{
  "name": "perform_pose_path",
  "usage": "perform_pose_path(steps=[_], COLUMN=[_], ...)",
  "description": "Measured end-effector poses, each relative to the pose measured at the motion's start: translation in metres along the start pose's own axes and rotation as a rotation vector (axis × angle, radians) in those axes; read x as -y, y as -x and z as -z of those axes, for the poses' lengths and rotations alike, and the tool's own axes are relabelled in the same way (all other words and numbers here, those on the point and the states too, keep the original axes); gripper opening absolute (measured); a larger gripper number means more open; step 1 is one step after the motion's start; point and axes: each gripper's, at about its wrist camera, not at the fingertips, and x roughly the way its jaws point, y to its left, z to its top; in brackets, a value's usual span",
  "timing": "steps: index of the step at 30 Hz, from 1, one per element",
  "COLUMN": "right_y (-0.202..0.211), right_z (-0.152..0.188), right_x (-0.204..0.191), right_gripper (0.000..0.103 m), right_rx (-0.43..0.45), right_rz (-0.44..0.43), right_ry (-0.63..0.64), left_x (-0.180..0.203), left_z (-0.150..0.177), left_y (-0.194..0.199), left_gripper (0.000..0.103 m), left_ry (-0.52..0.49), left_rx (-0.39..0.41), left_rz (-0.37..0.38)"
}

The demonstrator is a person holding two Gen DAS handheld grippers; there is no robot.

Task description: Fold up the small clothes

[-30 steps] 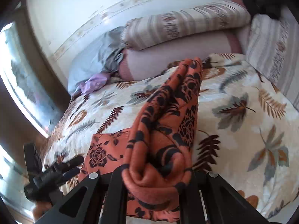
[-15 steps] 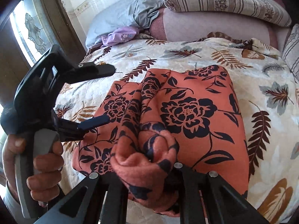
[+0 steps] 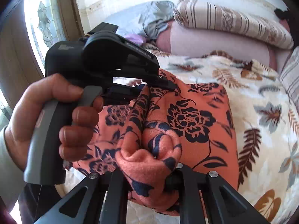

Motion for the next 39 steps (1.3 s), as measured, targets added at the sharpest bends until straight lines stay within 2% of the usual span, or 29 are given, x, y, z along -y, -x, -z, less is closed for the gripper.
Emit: perform_pose_path(steps=[3,5,9,12,16,18,20,21,22,23,26,30,32,35,38,39], right_y=[0.004,-0.01,-0.072,-0.07,-0.046,-0.046,-0.057,-0.069,-0.077,-0.075,-0.065,-0.054,-0.051,-0.043,-0.024,-0.018], right_z=[-0.01,-0.01,0.007,0.007,-0.004,0.0,0.01,0.017,0.025,0.031,0.035,0.045,0.05,0.059,0.07,0.073], right_x=[-0.032,-0.054,-0.073,-0.076,-0.083,-0.091,-0.1,-0.105,-0.112,-0.117,-0.119,-0.117,-0.116,-0.114,-0.11,-0.106], right_gripper=[0.012,0.012,0.012,0.012,0.012,0.013,0.018,0.021,0.024,0.025,0.033,0.04,0.06,0.063,0.063,0.064], right_rx=[0.031,0.024,-0.124,-0.115,-0.074,-0.078,-0.091,-0.125,-0.155,-0.138,-0.119,-0.112,-0.103,-0.074,-0.054,-0.047], right_rz=[-0.008,-0.008,-0.049,-0.055,-0.049,-0.038,-0.043,-0.053,-0.053,-0.04,-0.075,-0.126,-0.179,-0.213,-0.265,-0.277], right_ry=[0.056,0.089,0.071,0.056,0.07,0.085,0.084,0.098,0.12,0.138,0.101,0.083,0.073,0.075,0.027,0.014], left_x=[-0.007,-0.034,-0.106,-0.108,-0.077,-0.081,-0.109,-0.125,-0.136,-0.141,-0.13,-0.127,-0.116,-0.096,-0.07,-0.063], left_z=[-0.009,-0.014,-0.007,-0.002,-0.007,-0.005,-0.003,-0.001,0.001,0.001,0.0,0.007,0.013,0.023,0.043,0.052], left_y=[0.033,0.035,0.008,0.02,0.041,0.046,0.033,0.023,0.02,0.024,0.033,0.041,0.053,0.081,0.11,0.113], left_gripper=[0.015,0.015,0.014,0.014,0.014,0.015,0.015,0.017,0.018,0.019,0.024,0.025,0.025,0.025,0.025,0.025], left_ry=[-0.085,-0.077,0.024,0.018,-0.086,-0.097,-0.041,-0.002,0.032,0.052,-0.001,0.023,0.0,-0.044,-0.101,-0.118], left_rx=[0.038,0.019,-0.088,-0.048,0.004,0.014,-0.031,-0.068,-0.066,-0.062,-0.033,-0.015,0.013,0.071,0.122,0.111], left_rz=[0.02,0.002,-0.134,-0.064,-0.043,-0.043,-0.091,-0.113,-0.082,-0.055,-0.111,-0.147,-0.192,-0.246,-0.217,-0.211])
